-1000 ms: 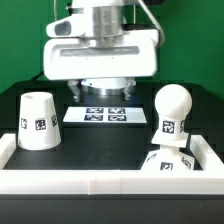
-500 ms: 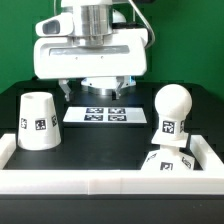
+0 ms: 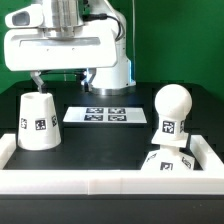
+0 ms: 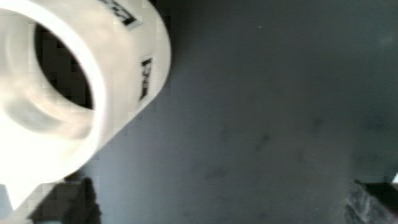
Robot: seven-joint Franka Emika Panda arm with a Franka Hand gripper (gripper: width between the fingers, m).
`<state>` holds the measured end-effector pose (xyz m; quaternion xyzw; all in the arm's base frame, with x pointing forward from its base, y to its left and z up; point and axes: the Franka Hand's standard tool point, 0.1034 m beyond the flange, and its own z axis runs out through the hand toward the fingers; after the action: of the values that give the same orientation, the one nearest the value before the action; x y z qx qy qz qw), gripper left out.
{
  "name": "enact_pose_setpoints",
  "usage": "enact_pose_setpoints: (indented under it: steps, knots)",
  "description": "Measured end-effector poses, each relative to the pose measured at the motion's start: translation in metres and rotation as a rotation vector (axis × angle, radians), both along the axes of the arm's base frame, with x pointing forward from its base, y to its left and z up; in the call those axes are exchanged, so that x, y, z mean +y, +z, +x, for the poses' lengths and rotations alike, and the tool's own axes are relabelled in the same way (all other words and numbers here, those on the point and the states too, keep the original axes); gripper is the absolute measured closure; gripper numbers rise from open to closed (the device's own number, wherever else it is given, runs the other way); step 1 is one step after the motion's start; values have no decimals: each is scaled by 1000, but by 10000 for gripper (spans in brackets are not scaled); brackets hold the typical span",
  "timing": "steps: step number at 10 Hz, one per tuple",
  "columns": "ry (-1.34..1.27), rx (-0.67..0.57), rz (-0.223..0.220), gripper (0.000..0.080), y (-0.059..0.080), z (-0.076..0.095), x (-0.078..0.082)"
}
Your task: Assemble lamp
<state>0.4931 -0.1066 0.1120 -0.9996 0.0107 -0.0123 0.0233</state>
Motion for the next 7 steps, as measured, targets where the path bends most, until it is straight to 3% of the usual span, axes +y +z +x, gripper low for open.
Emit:
enact_pose_setpoints:
  steps: [3, 5, 7]
  knots:
    - [-21, 8, -3, 101, -2, -8, -13]
    - [-30, 14, -4, 101, -6, -19, -16]
    - [-33, 8, -11, 101, -11, -20, -18]
